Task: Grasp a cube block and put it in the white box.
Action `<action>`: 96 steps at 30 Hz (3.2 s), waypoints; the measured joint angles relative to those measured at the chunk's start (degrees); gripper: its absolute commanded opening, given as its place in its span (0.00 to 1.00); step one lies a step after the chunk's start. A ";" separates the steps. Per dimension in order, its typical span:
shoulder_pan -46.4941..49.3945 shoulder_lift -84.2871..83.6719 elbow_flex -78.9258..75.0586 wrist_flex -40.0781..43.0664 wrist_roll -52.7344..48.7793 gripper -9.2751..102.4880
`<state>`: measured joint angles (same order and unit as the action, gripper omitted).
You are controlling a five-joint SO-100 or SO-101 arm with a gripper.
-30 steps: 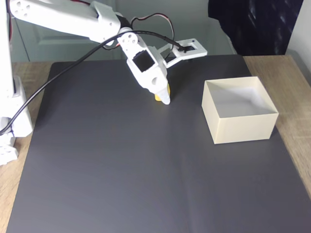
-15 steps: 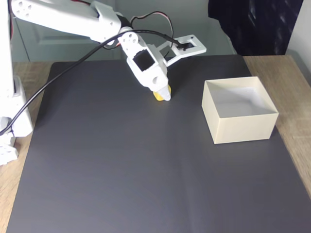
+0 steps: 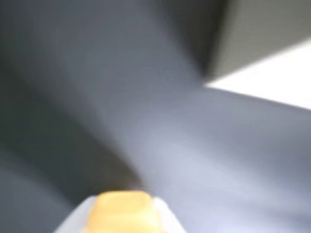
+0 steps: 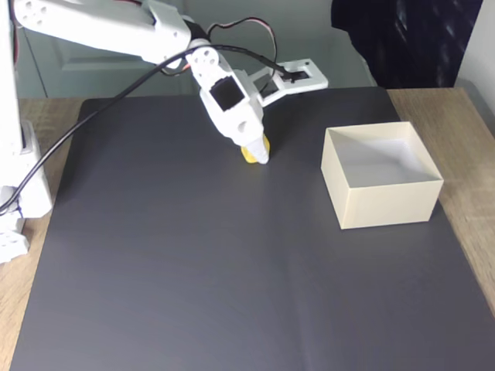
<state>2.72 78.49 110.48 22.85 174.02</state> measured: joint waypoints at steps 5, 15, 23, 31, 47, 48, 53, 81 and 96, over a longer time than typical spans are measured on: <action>-0.09 5.27 0.00 1.41 0.00 0.08; -0.62 13.01 -4.66 5.62 0.26 0.08; 1.76 7.65 -21.88 9.14 1.76 0.08; 6.50 2.37 -28.21 8.96 2.64 0.08; 14.77 -8.70 -39.46 7.21 2.64 0.09; 15.03 -9.58 -40.34 7.21 2.64 0.09; 16.17 -13.97 -44.21 7.21 2.99 0.09; 17.23 -27.69 -56.60 7.47 2.99 0.33; 17.23 -28.04 -56.87 8.88 3.08 0.33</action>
<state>19.95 50.45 53.61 31.73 177.10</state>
